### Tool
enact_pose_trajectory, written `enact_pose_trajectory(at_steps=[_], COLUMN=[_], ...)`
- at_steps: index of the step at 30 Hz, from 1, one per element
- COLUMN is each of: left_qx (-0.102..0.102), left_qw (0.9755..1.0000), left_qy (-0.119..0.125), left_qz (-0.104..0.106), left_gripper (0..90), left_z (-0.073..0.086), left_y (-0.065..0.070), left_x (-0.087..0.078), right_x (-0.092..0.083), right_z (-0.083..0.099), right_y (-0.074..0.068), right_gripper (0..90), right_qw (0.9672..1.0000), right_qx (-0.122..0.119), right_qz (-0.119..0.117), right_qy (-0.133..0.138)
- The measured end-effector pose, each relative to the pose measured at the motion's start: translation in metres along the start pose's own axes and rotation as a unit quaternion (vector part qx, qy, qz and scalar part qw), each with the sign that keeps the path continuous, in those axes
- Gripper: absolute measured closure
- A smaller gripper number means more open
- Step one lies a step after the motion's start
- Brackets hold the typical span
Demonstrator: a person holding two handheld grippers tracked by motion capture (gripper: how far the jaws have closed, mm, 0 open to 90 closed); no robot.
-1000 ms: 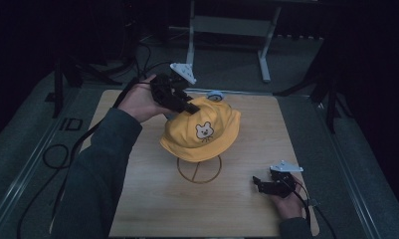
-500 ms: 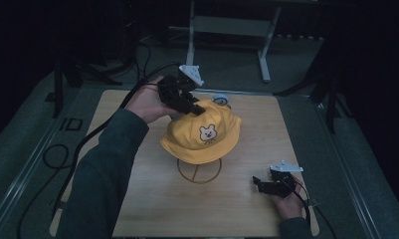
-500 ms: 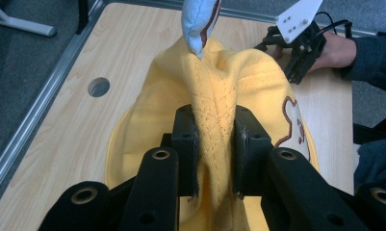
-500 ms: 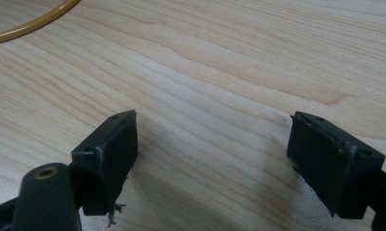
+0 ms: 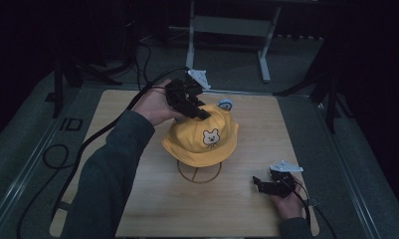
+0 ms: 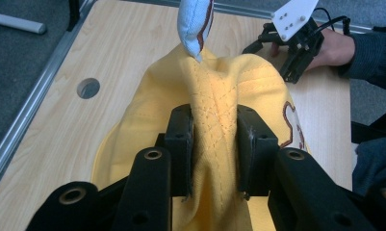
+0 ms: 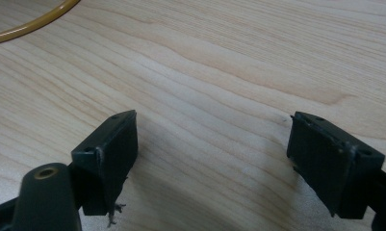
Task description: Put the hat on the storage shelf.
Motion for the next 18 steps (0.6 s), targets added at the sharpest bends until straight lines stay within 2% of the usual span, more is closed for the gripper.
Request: enact_pose_trajectory(at_steps=[5, 10, 14, 18], left_qx=[-0.011, -0.016, -0.016, -0.028], left_qw=[0.9999, 0.9996, 0.9994, 0.9980], left_qy=[-0.003, 0.017, 0.019, 0.046], left_qz=[0.001, -0.015, -0.024, -0.034], left_gripper=[60.0, 48.4, 42.5, 34.7], left_z=[0.001, -0.004, -0.004, -0.007], left_y=[0.001, -0.001, -0.003, -0.007], left_x=[0.003, -0.003, -0.009, -0.017], right_x=[0.000, 0.000, 0.000, 0.000], right_z=[0.000, 0.000, 0.000, 0.000], right_y=[0.000, 0.000, 0.000, 0.000], right_gripper=[18.0, 18.0, 18.0, 18.0], right_qw=[1.0000, 1.0000, 1.0000, 1.0000], right_qx=[0.000, 0.000, 0.000, 0.000], right_qz=[0.000, 0.000, 0.000, 0.000], right_qy=[0.000, 0.000, 0.000, 0.000])
Point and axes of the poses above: each handheld gripper's, and its own axes: x roughly forward along the jaws, z roughly out of its underside, y roughly to its right, the point moved 10 cm from there along x, roughly forward along the jaws, and after that the axes turned 9 degrees about y, right-handed, at the moved point
